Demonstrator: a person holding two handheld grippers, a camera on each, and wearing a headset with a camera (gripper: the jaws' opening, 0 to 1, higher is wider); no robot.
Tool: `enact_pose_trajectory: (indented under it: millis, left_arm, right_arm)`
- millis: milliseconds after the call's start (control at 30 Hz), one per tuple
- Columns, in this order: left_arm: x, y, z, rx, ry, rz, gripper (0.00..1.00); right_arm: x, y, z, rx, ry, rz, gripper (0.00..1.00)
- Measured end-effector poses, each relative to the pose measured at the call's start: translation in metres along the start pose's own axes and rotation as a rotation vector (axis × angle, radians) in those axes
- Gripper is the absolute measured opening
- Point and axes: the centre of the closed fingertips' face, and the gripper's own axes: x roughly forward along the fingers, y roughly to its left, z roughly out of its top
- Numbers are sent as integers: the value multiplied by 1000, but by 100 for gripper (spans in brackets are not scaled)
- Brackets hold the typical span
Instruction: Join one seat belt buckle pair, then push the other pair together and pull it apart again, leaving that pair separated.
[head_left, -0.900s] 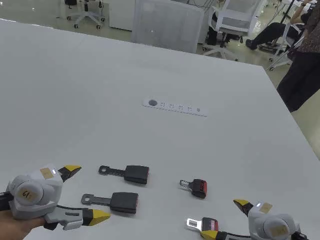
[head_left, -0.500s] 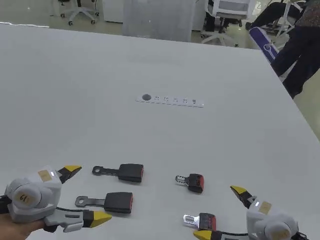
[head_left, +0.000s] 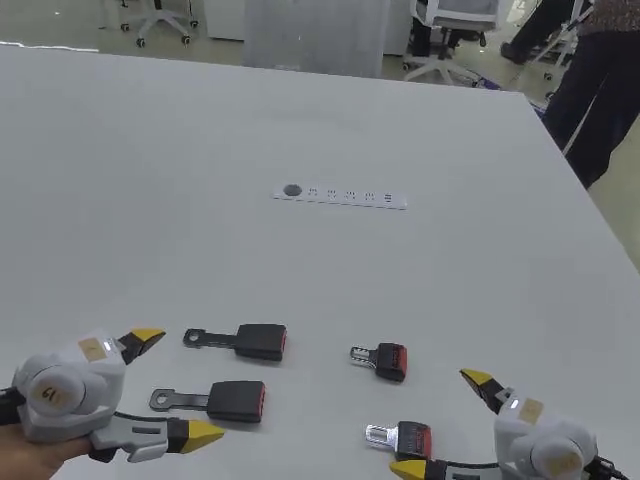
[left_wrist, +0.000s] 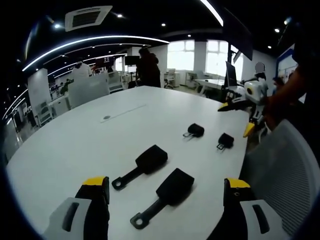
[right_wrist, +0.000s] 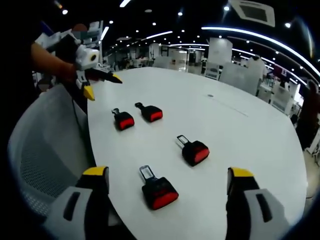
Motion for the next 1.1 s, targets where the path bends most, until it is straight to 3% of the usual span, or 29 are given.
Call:
enact_pose_trajectory:
  millis: [1100]
  left_arm:
    - [3,0,-2,21,18,-12,97]
  right_arm:
    - [5,2,-7,-4,28,46,99]
